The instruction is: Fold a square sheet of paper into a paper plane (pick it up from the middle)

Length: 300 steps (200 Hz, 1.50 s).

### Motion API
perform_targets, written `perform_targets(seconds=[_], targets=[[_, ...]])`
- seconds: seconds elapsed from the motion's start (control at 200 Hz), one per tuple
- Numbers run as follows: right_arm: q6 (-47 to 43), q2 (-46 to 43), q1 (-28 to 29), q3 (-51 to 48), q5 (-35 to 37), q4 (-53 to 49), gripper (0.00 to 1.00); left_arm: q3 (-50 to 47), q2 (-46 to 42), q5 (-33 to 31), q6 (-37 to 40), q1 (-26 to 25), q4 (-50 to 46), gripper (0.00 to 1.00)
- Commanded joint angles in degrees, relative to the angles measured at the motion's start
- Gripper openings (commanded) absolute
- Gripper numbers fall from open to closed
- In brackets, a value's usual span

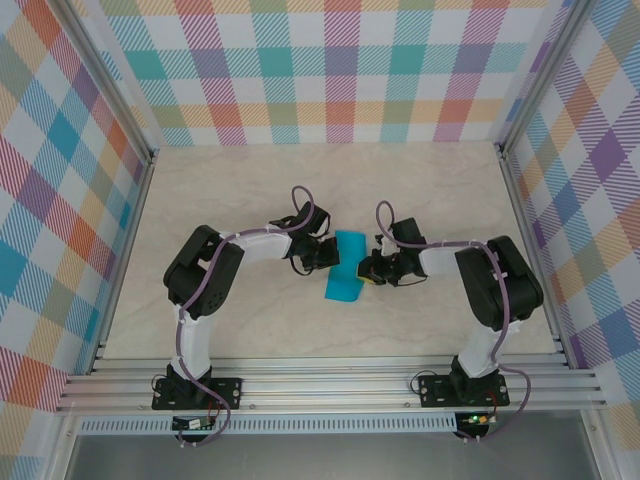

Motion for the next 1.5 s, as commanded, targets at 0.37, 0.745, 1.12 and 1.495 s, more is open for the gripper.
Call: perform_targets(seconds=[0.37, 0.745, 1.12, 1.495], targets=[[1.89, 0.28, -0.12, -3.49, -6.13, 8.14, 0.1, -2.36, 1.73, -0.94, 1.16, -0.72, -4.4, 0.0], [0.73, -0.54, -0.12, -5.84, -5.26, 9.02, 0.1, -2.2, 1.85, -0.98, 1.46, -0.73, -4.62, 0.0], [1.92, -3.8, 1.14, -6.44, -6.7, 8.49, 0.11, -2.34, 1.8, -0.89, 1.55, -0.73, -4.66, 0.0], [-0.49, 0.98, 1.47, -8.85, -4.16, 8.59, 0.1, -2.36, 1.94, -0.86, 1.54, -0.73, -4.5, 0.0]])
